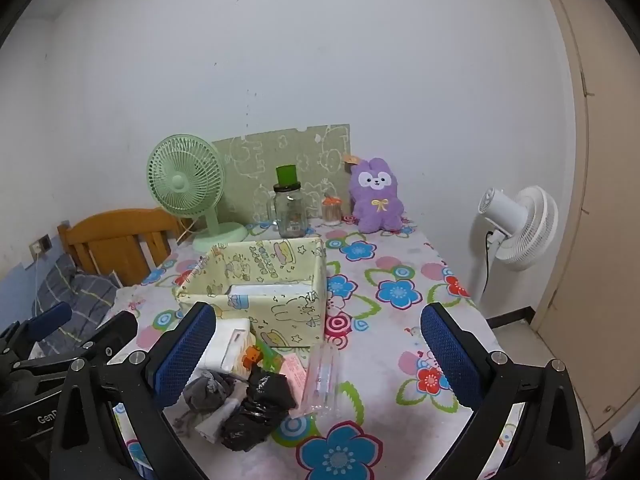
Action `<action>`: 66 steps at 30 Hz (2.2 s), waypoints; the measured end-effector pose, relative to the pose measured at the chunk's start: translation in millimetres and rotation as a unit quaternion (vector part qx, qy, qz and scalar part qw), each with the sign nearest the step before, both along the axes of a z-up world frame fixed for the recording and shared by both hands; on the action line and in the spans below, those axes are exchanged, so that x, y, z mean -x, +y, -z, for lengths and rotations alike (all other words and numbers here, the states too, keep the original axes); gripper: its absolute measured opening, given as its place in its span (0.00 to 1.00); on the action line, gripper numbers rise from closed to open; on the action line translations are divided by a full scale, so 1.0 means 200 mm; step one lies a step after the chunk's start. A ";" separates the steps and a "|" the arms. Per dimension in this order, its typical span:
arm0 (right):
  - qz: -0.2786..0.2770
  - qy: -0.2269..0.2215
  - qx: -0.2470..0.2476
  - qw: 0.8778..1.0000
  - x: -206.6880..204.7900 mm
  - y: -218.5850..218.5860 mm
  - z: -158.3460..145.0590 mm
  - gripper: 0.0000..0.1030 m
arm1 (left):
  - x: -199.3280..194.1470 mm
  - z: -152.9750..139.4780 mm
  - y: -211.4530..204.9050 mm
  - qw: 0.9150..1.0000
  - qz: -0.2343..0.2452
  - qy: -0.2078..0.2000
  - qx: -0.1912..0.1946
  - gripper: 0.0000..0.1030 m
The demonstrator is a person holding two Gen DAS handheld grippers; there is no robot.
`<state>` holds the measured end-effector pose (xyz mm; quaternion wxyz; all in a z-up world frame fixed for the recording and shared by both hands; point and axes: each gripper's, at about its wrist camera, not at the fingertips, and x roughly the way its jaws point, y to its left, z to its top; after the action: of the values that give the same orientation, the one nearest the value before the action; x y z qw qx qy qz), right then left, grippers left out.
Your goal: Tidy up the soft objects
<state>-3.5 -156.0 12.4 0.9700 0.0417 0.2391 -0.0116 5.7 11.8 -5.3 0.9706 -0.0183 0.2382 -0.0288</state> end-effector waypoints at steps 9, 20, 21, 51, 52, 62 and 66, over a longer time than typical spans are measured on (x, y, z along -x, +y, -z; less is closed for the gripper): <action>0.004 -0.001 0.008 1.000 -0.02 0.01 0.01 1.00 | -0.01 0.02 0.00 1.000 -0.001 -0.001 -0.004 0.98; 0.010 -0.003 0.006 1.000 -0.01 0.01 0.00 1.00 | -0.03 0.02 0.01 1.000 -0.004 0.002 -0.007 0.98; 0.011 -0.003 0.006 1.000 -0.01 0.01 0.00 1.00 | -0.03 0.03 0.01 1.000 -0.003 0.004 -0.009 0.98; 0.012 -0.006 -0.001 1.000 -0.01 0.00 0.00 1.00 | -0.01 0.01 -0.02 1.000 -0.005 -0.011 -0.013 1.00; 0.011 -0.006 -0.002 1.000 -0.01 0.00 0.00 1.00 | -0.01 0.01 -0.02 1.000 -0.005 -0.011 -0.013 1.00; 0.012 -0.006 -0.002 1.000 -0.01 0.00 0.00 1.00 | -0.01 0.01 -0.02 1.000 -0.005 -0.011 -0.013 1.00; 0.011 -0.006 -0.002 1.000 -0.01 -0.01 0.00 1.00 | -0.01 0.01 -0.02 1.000 -0.005 -0.011 -0.013 1.00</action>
<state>-1.2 -157.2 12.8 0.9711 0.0465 0.2332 -0.0219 7.1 7.2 -7.4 0.9735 -0.0064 0.2278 -0.0207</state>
